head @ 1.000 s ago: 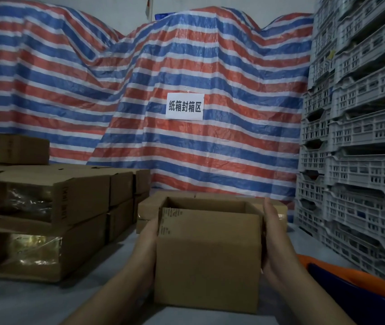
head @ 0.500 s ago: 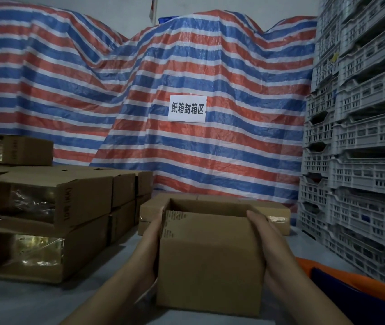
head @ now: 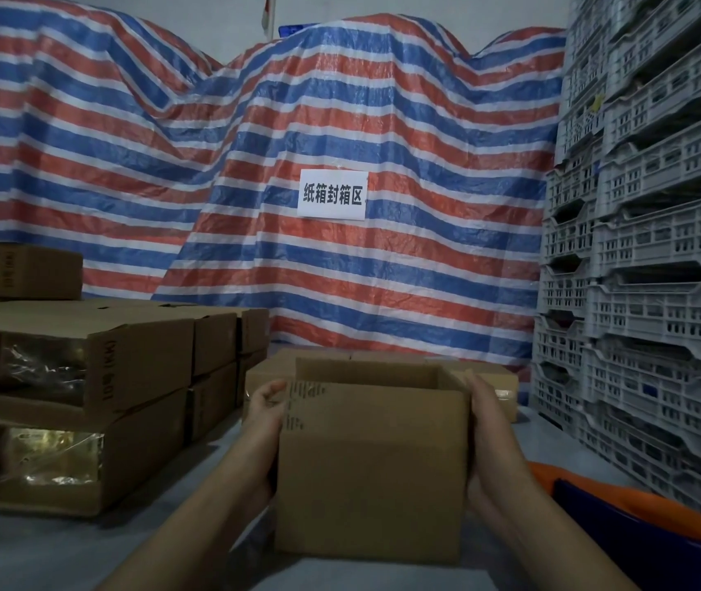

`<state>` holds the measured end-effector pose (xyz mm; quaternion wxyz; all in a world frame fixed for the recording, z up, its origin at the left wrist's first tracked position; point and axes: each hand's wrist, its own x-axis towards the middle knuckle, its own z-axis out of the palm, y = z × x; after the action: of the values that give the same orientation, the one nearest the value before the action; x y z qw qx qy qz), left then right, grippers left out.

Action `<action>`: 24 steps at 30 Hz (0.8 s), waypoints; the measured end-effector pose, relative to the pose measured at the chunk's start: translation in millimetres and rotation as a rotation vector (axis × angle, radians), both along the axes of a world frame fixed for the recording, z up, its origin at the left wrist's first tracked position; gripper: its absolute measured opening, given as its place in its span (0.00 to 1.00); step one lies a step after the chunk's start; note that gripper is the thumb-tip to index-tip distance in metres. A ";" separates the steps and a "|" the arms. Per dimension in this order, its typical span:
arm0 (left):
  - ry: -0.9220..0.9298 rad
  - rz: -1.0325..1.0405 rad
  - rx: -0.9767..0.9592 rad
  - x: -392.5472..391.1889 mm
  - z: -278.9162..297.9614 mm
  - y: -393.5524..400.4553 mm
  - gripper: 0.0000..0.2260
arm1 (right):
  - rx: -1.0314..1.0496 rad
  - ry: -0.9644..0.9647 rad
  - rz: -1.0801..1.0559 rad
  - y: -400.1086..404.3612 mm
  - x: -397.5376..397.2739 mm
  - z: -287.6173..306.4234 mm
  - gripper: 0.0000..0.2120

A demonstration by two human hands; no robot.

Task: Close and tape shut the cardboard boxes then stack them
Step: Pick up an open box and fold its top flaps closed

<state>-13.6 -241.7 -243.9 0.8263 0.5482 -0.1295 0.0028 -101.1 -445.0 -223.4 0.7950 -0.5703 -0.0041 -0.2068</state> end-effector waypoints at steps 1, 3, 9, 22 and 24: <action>-0.011 0.040 -0.021 3.0 0.2 -0.4 0.12 | 0.048 0.007 0.009 -1.8 0.1 -0.1 0.27; -0.039 0.030 0.001 1.2 2.0 -0.7 0.09 | 0.072 0.056 -0.027 -6.5 2.1 -1.0 0.27; -0.032 -0.131 0.058 0.7 3.2 5.7 0.08 | 0.041 0.141 0.019 -9.2 10.9 -5.4 0.18; -0.033 -0.220 0.087 -1.6 2.2 4.4 0.15 | 0.144 0.162 0.175 -11.8 19.4 -4.0 0.21; -0.035 -0.232 0.114 -0.9 1.3 4.7 0.16 | 0.148 0.175 0.174 -12.1 20.9 -4.9 0.23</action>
<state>-14.5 -237.0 -242.6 0.7862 0.5752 -0.2067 -0.0906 -80.2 -457.1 -228.3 0.8471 -0.5235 0.0313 -0.0864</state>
